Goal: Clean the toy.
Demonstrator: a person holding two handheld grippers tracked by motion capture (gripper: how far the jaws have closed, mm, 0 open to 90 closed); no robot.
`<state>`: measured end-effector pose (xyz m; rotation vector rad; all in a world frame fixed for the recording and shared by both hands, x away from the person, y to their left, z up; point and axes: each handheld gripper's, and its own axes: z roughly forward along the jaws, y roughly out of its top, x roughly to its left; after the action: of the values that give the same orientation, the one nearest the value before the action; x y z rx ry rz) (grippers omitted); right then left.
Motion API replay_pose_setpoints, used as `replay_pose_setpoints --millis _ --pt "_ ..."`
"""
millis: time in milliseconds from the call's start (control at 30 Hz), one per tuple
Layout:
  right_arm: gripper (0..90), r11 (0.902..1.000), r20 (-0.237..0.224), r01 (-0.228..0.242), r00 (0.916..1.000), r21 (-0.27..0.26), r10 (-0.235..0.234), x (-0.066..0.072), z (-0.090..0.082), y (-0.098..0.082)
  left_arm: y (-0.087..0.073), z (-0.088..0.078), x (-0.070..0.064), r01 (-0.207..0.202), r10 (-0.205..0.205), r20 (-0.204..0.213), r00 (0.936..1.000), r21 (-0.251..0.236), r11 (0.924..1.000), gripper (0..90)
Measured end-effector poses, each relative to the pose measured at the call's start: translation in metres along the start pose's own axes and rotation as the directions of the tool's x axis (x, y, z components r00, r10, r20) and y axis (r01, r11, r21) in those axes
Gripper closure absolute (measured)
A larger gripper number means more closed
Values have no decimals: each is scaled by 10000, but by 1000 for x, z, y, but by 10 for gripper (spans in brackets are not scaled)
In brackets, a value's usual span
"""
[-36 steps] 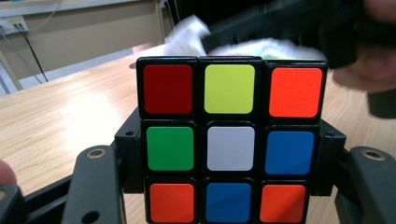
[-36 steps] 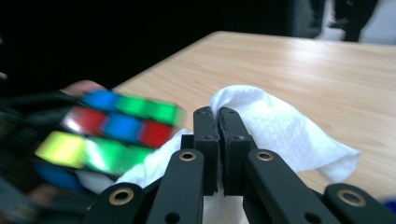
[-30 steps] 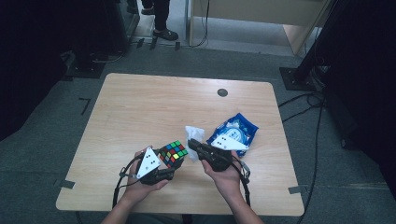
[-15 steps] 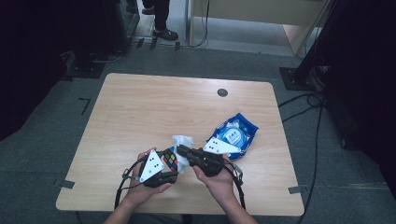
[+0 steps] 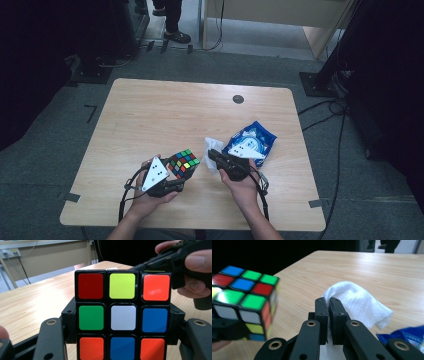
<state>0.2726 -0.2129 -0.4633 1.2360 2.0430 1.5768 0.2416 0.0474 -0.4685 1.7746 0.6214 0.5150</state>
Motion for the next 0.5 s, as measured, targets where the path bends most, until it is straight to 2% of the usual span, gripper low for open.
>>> replay_pose_setpoints --millis 100,267,367,433,467,500 --pt "869 10000 266 14 9996 98 -16 -6 2 -4 0 -1 3 90 -90 -85 9999 -35 10000 342" --pt "847 10000 332 -35 9994 85 33 -9 2 -5 -1 -1 6 112 -112 -156 9998 30 9999 342" --pt "778 9999 233 -74 9997 -78 76 -9 1 -4 -2 -1 7 140 -140 -199 9997 9 9999 342" --pt "684 9994 162 -216 9996 -252 221 -8 0 -2 -2 -1 8 146 -146 -214 9997 22 9999 342" --pt "684 9994 162 -216 9996 -252 221 -8 0 -2 -2 -1 8 146 -146 -214 9997 22 9999 342" --pt "624 9982 -20 -444 9990 -407 443 -6 -2 0 -2 -1 8 149 -148 -224 9996 32 9999 342"
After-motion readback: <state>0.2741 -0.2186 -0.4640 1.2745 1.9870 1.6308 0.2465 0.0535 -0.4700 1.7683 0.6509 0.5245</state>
